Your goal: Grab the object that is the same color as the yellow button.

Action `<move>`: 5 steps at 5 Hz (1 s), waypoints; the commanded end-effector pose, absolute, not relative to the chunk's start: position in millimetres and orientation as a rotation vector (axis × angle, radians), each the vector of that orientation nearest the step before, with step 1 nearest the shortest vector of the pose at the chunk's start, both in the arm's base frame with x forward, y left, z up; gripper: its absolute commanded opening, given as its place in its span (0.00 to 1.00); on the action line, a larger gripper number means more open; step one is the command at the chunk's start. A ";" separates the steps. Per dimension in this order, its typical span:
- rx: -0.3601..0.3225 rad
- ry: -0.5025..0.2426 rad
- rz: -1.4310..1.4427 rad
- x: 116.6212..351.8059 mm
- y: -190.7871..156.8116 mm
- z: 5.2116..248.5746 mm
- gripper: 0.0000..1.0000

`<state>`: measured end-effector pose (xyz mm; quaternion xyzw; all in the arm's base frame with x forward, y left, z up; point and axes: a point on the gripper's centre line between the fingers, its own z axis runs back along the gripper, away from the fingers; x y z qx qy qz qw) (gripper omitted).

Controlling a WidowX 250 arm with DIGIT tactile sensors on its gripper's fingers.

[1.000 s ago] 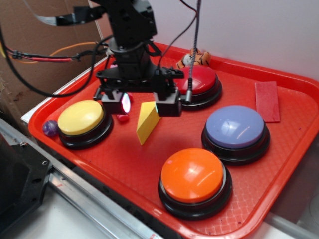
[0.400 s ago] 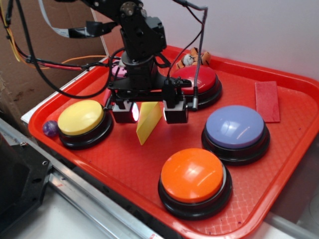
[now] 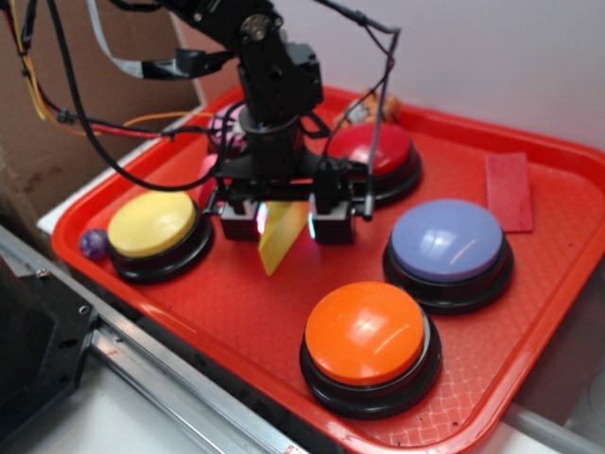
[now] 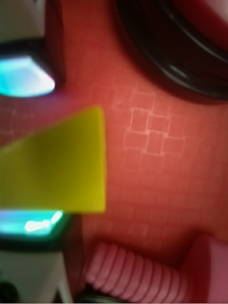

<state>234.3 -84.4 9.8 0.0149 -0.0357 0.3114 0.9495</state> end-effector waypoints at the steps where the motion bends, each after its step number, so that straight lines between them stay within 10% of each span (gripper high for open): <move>1: 0.036 -0.129 0.566 244.5 -84.3 31.9 0.00; 5: -0.043 -0.183 0.200 220.0 -76.4 170.5 0.00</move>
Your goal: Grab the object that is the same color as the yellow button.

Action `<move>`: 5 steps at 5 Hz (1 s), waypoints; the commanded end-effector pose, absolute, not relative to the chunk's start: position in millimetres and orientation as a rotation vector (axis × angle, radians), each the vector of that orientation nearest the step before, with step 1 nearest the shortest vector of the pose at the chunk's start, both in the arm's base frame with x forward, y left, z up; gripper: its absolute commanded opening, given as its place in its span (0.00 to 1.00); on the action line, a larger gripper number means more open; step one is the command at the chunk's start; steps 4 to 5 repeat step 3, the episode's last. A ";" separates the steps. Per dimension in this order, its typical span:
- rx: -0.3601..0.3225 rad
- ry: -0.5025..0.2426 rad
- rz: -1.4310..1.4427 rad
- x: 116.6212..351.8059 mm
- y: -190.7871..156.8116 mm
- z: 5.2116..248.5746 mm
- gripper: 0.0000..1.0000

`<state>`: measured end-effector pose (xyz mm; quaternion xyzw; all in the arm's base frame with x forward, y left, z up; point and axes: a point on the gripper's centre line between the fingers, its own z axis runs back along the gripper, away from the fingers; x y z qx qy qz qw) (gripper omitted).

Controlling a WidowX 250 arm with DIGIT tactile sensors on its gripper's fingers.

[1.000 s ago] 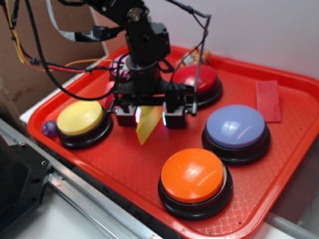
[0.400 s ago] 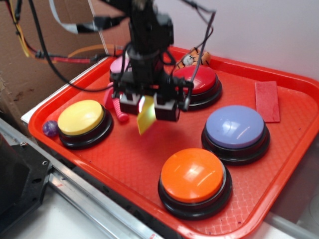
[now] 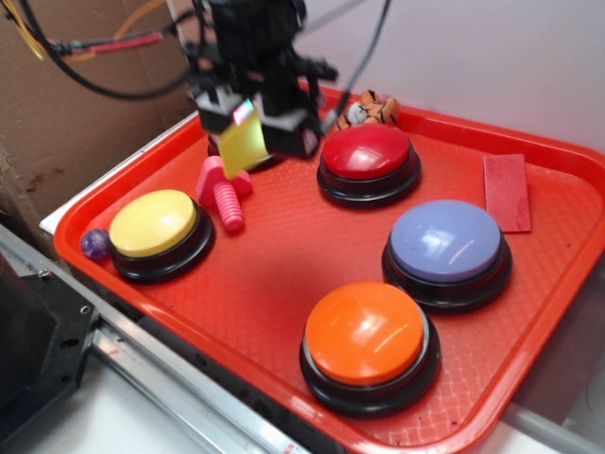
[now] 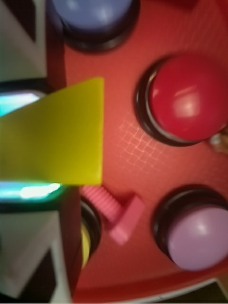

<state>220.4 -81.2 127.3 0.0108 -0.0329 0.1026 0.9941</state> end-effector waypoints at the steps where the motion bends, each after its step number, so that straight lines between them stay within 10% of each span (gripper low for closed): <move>1: -0.098 -0.216 0.183 201.5 -66.7 197.0 0.00; 5: -0.107 -0.139 0.329 192.4 -53.5 188.2 0.10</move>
